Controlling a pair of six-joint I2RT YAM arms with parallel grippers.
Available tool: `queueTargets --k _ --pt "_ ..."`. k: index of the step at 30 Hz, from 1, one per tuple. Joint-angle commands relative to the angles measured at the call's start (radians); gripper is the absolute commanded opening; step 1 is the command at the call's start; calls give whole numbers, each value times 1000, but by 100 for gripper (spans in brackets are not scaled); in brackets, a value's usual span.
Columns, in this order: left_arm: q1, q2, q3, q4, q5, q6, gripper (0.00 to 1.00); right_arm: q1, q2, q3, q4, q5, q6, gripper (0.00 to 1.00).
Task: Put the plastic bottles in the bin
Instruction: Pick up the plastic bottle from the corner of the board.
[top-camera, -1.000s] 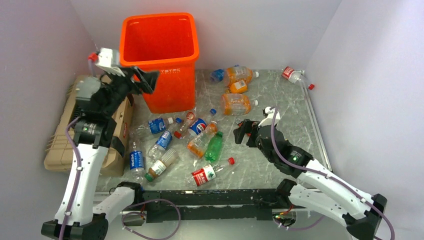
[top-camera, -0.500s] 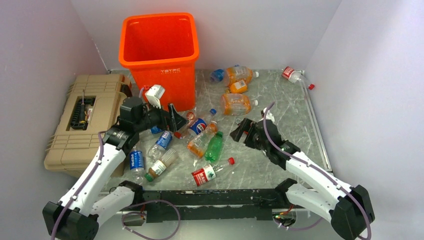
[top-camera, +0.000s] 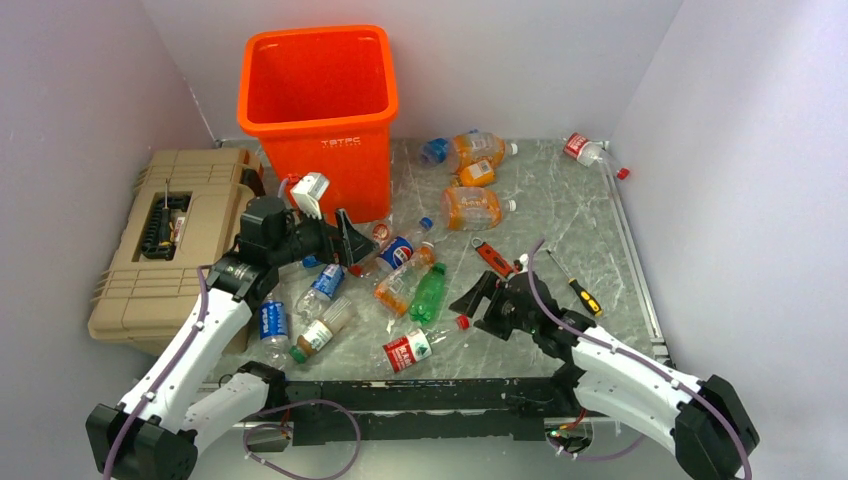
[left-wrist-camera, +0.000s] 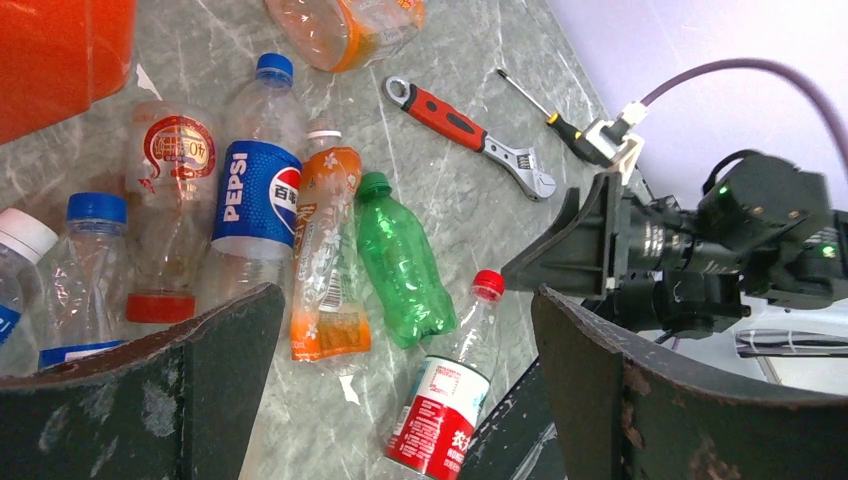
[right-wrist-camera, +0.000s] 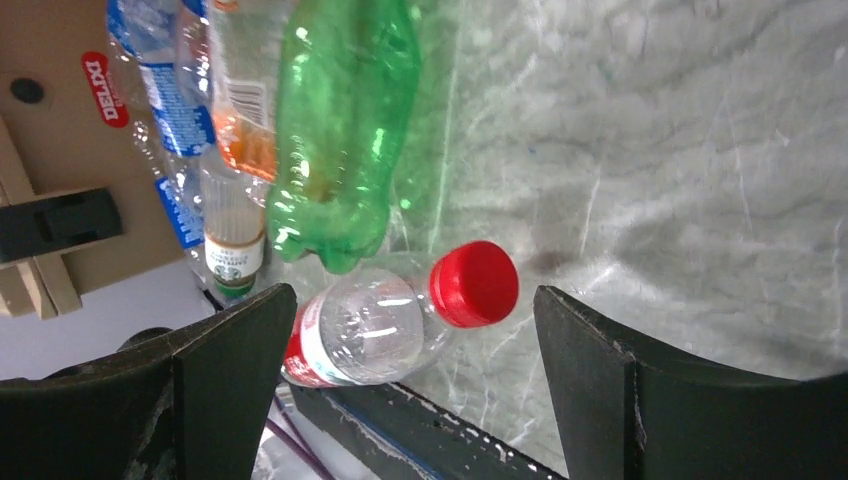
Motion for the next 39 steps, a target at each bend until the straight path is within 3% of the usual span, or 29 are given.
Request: queueTargets --k 1,7,15,30,35,39 --pt "-3 -1 0 32 4 -33 100 33 38 -74 124 -8 155 92" --pt "-9 -27 -3 4 -66 -21 99 45 11 -129 115 91 261 87" --pt "-9 -5 -7 10 -85 -12 99 51 18 -208 289 90 344 78" --pt "-17 30 -24 46 -83 -17 99 273 120 -314 483 319 515 57" --pt "-22 45 -12 18 -99 -14 99 276 112 -303 478 331 485 56" --pt "-32 15 -16 11 -136 -5 99 279 99 -280 466 343 467 46"
